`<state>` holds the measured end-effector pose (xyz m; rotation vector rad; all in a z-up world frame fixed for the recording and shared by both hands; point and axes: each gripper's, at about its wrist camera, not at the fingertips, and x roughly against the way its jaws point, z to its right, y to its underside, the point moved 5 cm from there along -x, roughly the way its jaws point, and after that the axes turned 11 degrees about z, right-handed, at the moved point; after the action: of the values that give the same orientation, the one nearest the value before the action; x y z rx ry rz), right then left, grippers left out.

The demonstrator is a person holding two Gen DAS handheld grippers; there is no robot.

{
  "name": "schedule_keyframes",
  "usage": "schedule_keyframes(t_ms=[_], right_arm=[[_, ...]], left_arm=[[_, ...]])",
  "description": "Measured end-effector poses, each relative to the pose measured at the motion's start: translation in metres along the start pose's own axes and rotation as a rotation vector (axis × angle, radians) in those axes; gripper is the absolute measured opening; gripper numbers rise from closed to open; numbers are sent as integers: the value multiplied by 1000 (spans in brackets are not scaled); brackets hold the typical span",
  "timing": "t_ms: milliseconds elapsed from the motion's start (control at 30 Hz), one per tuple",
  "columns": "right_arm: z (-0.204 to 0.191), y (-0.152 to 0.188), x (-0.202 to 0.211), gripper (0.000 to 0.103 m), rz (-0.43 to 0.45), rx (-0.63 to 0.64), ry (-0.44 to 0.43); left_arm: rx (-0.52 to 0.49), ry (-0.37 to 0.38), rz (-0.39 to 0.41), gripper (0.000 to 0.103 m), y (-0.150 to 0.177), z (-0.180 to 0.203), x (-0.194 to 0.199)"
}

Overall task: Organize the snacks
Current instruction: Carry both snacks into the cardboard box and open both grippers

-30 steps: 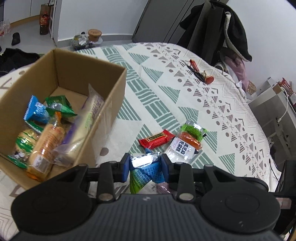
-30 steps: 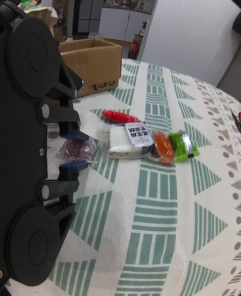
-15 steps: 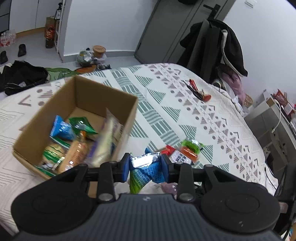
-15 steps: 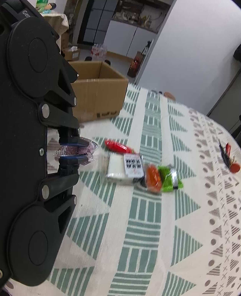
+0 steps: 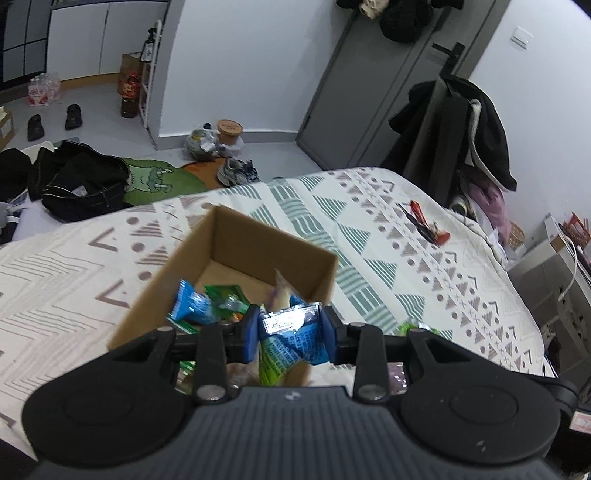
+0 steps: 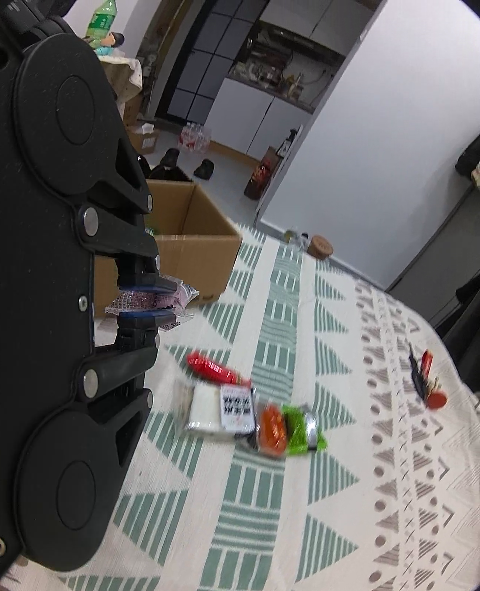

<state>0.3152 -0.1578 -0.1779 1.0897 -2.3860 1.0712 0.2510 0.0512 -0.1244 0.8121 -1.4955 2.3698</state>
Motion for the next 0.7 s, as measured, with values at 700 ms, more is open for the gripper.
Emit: schedule_keyframes(t_ms=[700], right_arm=[[-69,26,-20,10,-80,108,-153]], left_arm=[[72,-17,-11,34,-20,-62,-17]])
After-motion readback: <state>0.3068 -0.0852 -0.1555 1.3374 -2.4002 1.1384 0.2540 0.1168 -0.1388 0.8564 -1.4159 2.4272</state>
